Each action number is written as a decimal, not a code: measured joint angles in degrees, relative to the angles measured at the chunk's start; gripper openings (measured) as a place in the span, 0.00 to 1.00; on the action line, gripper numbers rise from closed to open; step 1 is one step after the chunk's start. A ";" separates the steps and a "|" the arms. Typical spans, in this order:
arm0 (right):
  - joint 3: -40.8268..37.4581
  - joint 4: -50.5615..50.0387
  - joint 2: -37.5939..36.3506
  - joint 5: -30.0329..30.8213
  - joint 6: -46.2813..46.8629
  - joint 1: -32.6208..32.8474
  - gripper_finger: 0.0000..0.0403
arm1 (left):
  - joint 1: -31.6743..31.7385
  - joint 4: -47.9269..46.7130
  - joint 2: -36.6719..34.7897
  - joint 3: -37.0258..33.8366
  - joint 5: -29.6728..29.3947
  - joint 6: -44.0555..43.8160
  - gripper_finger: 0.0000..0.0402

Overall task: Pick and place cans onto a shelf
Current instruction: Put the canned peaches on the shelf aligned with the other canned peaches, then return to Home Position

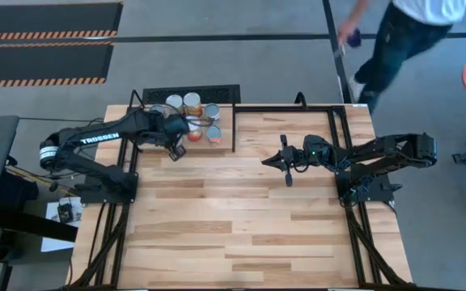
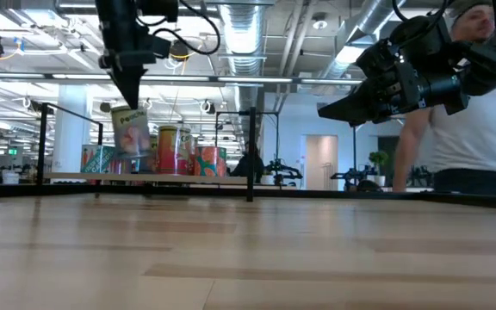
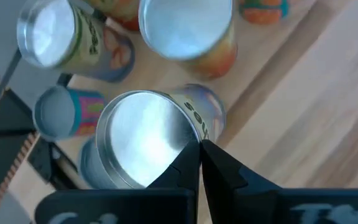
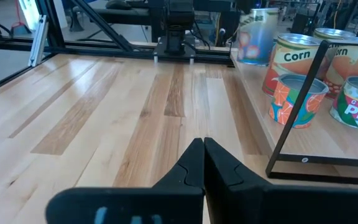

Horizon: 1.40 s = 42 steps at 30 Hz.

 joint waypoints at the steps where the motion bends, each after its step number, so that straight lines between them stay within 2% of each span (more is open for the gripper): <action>1: 0.00 0.01 0.00 0.00 0.15 0.00 0.04 | 1.23 1.36 0.24 -0.12 0.29 1.49 0.00; 6: 0.00 -0.09 0.00 0.00 0.24 -0.01 0.04 | 6.91 2.58 1.45 -0.15 1.74 4.71 0.00; 14: 0.00 -0.44 0.00 0.00 0.31 -0.02 0.04 | 10.42 4.41 3.14 -0.20 3.61 6.79 0.00; 21: 0.00 -0.50 0.00 0.00 0.31 -0.02 0.04 | 12.35 4.89 6.41 -0.20 3.83 7.91 0.00; 28: 0.00 -0.62 0.00 0.00 0.30 -0.02 0.04 | 12.73 6.89 6.47 -0.20 3.27 8.35 0.00; 42: 0.00 -0.65 0.00 0.00 0.28 -0.02 0.04 | 12.73 8.73 6.43 -0.20 3.30 8.91 0.10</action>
